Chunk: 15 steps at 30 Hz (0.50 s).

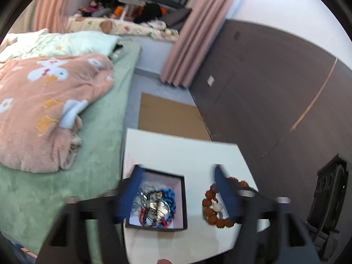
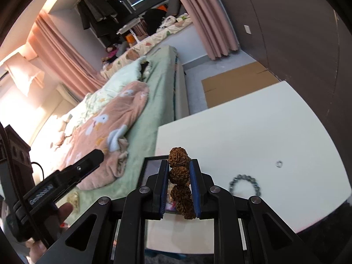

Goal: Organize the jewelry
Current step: 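Drop both bracelets into the black box and open both grippers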

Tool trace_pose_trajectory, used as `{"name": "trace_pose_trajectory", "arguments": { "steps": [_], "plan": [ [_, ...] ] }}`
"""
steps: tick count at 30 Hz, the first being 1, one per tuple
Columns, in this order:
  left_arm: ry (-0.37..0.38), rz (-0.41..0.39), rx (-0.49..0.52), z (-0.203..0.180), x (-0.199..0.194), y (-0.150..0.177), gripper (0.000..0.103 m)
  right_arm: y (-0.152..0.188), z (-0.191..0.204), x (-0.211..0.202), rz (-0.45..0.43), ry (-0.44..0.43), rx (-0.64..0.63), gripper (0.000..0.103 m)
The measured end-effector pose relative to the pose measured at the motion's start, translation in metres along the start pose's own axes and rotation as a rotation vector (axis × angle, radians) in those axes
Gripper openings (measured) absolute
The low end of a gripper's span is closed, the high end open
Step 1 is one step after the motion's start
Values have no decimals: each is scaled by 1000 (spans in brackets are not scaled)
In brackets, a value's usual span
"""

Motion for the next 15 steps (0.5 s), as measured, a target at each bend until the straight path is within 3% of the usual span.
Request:
{"name": "trace_pose_trajectory", "arguments": {
  "steps": [3,12,13,15],
  "plan": [
    [-23,-46,-3,4,-11,-5,81,-1,5,1,-23,-46,10,21],
    [-79,-78,-47,22,-21,-5,81,0,27,18,-23,-184,28,21],
    [-83,-85,-44,23,-22,-5,81,0,28,22,-10,-179,25,23],
    [-75,-90,-37,25,-24,-5,81,1,29,32,39,-181,35,45]
  ]
}}
Point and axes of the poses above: each gripper's, at about its wrist camera, not at the fingertips, and x roughly the way its jaws point, z to its left, y to its underside, the point moved 1 cm from there along x, roughly the way its jaws point, and after that the axes turned 7 degrees about y, right-handed, at the moved point
